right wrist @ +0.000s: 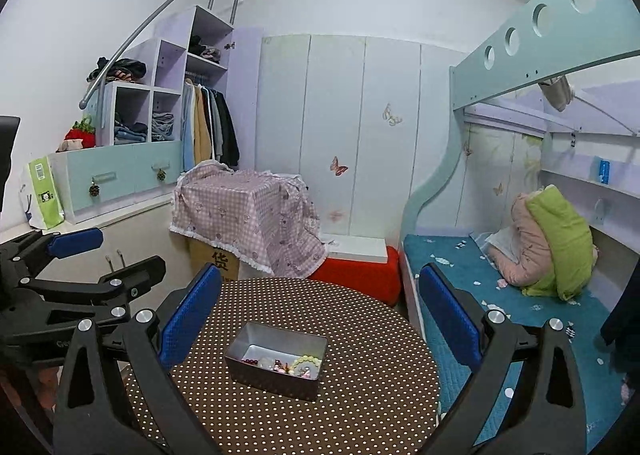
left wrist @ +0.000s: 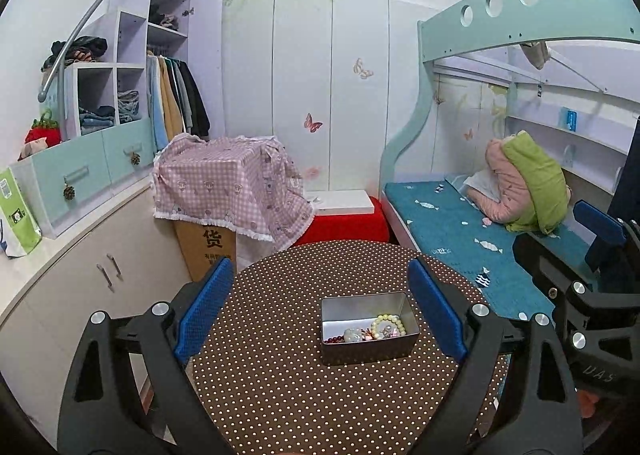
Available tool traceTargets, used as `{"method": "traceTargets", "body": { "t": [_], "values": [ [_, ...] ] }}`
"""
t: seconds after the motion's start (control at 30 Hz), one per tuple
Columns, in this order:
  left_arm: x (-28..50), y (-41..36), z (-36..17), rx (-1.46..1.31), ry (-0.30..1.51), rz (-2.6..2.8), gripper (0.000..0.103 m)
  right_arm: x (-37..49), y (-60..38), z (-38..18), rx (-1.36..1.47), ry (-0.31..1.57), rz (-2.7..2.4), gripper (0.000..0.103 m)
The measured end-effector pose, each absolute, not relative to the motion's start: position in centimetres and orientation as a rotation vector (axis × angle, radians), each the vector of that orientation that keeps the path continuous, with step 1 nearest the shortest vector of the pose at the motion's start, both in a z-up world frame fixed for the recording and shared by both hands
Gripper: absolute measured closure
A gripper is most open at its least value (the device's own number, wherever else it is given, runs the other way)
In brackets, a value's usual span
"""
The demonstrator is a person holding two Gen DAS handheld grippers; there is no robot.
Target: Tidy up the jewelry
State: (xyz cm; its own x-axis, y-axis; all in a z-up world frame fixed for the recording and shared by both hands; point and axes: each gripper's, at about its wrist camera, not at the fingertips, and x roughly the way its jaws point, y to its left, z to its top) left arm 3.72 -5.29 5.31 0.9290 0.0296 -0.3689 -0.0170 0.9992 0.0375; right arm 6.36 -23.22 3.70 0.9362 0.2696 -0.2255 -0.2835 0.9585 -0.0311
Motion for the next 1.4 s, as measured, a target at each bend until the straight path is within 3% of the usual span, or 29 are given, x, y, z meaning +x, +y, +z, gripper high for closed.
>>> {"method": "traceTargets", "body": {
  "t": [1.4],
  "values": [
    [3.99,-5.13,4.71,0.045,0.397,0.000,0.014,5.92,-23.34,3.92,-0.074,0.239,0.249,0.008]
  ]
}}
